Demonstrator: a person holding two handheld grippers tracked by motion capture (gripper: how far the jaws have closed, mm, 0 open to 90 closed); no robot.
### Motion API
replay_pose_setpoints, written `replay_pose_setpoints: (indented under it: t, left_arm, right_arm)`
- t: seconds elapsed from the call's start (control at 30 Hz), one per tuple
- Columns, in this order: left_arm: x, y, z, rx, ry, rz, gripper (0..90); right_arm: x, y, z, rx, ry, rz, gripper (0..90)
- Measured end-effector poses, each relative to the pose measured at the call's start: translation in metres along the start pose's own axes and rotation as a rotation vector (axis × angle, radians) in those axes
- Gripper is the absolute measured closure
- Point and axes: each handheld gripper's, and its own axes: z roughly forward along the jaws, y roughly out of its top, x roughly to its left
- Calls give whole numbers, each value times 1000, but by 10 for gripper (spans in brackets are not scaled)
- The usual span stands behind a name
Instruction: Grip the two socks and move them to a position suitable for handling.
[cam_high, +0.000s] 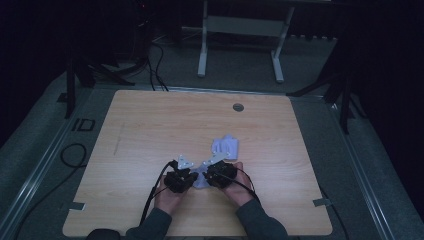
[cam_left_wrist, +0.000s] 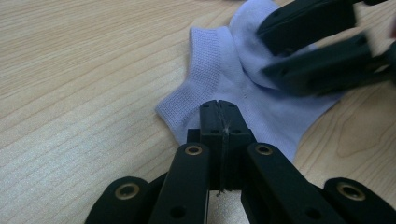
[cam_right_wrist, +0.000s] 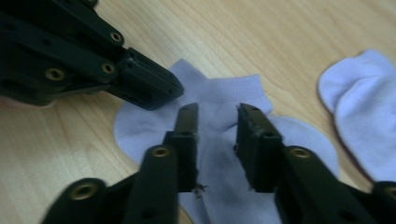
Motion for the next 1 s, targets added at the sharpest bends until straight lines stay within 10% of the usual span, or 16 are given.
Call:
replay_pose_setpoints:
  t: [0.43, 1.0]
  left_arm:
    - [-1, 0, 0, -1, 7, 4, 899]
    - [-1, 0, 0, 3, 10, 2, 899]
  right_arm:
    - [-12, -4, 13, 62, 7, 67, 798]
    - [-23, -11, -5, 10, 6, 119, 878]
